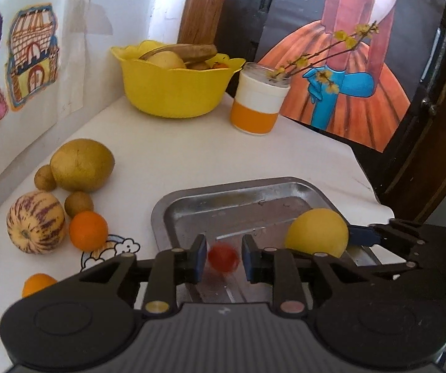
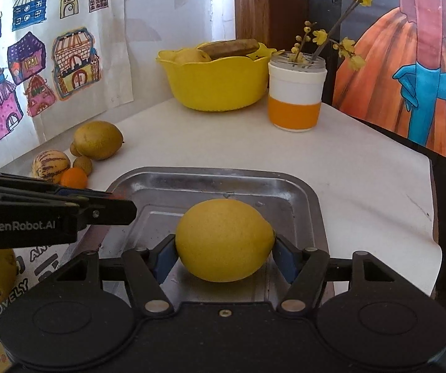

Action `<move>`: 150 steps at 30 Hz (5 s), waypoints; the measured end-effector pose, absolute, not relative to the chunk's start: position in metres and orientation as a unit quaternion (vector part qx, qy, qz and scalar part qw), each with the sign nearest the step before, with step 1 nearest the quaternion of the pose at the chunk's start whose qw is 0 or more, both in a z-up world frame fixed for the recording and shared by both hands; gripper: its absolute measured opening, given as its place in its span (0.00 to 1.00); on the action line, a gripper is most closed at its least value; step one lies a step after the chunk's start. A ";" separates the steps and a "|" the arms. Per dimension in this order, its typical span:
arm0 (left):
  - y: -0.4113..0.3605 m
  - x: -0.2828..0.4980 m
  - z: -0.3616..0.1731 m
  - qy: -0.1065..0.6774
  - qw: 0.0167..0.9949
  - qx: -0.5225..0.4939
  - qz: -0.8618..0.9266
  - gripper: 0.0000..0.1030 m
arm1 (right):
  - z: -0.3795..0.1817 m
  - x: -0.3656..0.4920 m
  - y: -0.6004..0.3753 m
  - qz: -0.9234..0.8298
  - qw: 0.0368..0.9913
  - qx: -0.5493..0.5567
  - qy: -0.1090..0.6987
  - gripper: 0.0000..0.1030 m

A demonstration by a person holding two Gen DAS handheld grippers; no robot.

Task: Organize fruits
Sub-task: 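Lower the tomato and lemon onto the metal tray and open both tools, then lift both tools off the tray toward the remaining fruits, then grasp the striped pepino melon with the left tool while the right tool grasps the yellow mango, then carry the melon and mango onto the metal tray and open both tools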

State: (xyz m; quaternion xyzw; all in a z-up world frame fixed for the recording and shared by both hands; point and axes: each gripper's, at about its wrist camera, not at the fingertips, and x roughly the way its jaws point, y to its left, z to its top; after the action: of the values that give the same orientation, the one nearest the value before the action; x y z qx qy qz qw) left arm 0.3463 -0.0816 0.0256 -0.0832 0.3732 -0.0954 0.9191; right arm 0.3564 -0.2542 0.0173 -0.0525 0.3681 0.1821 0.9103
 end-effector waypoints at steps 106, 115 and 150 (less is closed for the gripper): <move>0.086 0.232 0.009 0.298 0.933 -0.172 0.104 0.53 | 0.010 0.247 -0.093 0.279 0.898 -0.051 0.337 0.58; 0.056 0.207 0.018 0.314 0.929 -0.188 0.055 0.52 | 0.020 0.216 -0.118 0.289 0.895 -0.008 0.339 0.57; -0.086 0.275 0.015 0.319 0.930 -0.169 -0.066 0.53 | 0.020 0.285 -0.289 0.151 0.935 0.069 0.315 0.54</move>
State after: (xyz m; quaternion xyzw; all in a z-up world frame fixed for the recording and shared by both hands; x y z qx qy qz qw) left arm 0.2750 -0.0864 0.0152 -0.1687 0.3185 -0.0663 0.9304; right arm 0.2846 -0.2890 0.0197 0.0688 0.3146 0.1514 0.9346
